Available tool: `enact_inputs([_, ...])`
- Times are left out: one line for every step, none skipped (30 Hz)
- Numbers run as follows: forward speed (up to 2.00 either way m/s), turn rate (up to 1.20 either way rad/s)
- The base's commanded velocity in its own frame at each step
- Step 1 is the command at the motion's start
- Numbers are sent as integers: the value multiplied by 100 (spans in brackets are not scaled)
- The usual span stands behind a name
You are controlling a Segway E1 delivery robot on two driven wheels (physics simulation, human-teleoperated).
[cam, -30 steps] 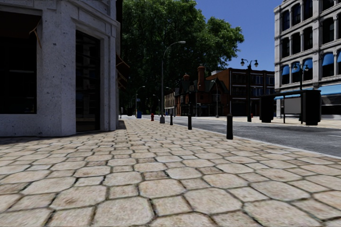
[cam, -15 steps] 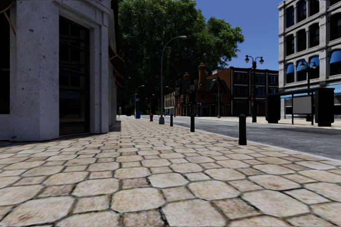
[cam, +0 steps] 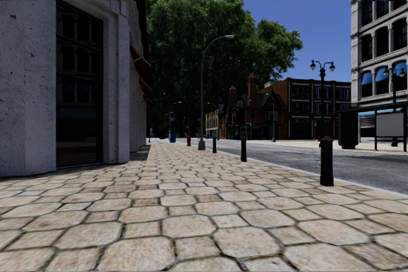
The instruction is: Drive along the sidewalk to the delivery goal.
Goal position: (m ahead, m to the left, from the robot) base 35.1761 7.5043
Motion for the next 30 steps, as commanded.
enact_inputs([200,40])
enact_inputs([200,40])
enact_inputs([200,34])
enact_inputs([200,20])
enact_inputs([200,7])
enact_inputs([200,3])
enact_inputs([200,0])
enact_inputs([200,0])
enact_inputs([200,0])
enact_inputs([200,0])
enact_inputs([200,0])
enact_inputs([200,0])
enact_inputs([200,0])
enact_inputs([200,0])
enact_inputs([200,0])
enact_inputs([200,0])
enact_inputs([200,37])
enact_inputs([200,46])
enact_inputs([200,60])
enact_inputs([200,68])
enact_inputs([200,70])
enact_inputs([200,71])
enact_inputs([200,40])
enact_inputs([200,40])
enact_inputs([200,16])
enact_inputs([200,6])
enact_inputs([200,3])
enact_inputs([200,1])
enact_inputs([200,1])
enact_inputs([200,0])
